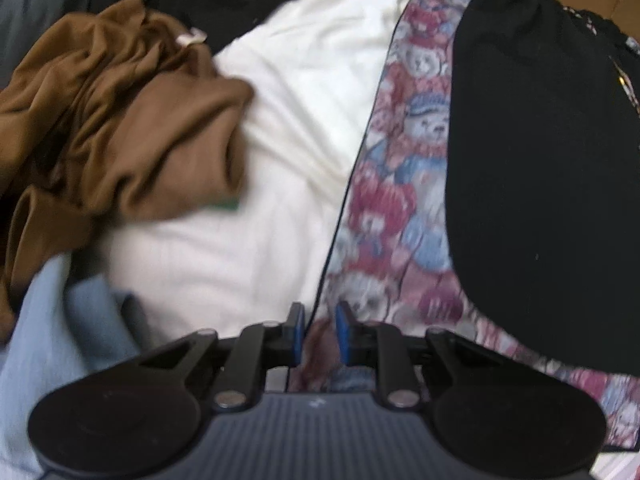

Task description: Fold clothes

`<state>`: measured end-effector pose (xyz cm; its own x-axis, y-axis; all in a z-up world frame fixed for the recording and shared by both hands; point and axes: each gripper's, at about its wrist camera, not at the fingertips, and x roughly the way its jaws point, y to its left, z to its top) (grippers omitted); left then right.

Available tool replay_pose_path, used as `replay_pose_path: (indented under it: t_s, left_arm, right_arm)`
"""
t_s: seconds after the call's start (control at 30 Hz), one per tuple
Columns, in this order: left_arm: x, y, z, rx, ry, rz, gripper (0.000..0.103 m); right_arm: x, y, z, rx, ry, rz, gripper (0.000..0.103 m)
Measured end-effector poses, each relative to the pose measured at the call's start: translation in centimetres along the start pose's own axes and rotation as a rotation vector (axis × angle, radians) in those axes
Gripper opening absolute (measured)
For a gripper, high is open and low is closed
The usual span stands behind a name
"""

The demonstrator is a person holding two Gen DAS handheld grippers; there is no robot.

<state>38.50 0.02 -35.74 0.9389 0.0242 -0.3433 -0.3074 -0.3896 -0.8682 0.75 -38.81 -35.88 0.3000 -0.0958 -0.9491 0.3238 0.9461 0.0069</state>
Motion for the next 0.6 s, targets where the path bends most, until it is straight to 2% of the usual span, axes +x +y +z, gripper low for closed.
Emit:
replay_pose_path:
  t_s: [0.1,0.3,0.47,0.6]
  left_arm:
    - [-0.1,0.8,-0.5,-0.007,0.045,0.005,0.020]
    - [0.0,1.8,-1.2,0.098,0.156,0.063,0.020]
    - [-0.1,2.2,-1.3,0.130,0.186,0.066,0.020]
    - [-0.1,3.0,-0.9,0.165,0.233,0.088,0.025]
  right_arm:
    - [-0.1,0.1,-0.1,0.001,0.005,-0.002,0.012]
    - [-0.5,0.3,0.2,-0.002,0.009,-0.005,0.012]
    - [-1.3,0.5,0.6,0.009,-0.004,-0.002,0.012]
    - [-2.6,1.4,1.4,0.011,-0.030,0.028,0.012]
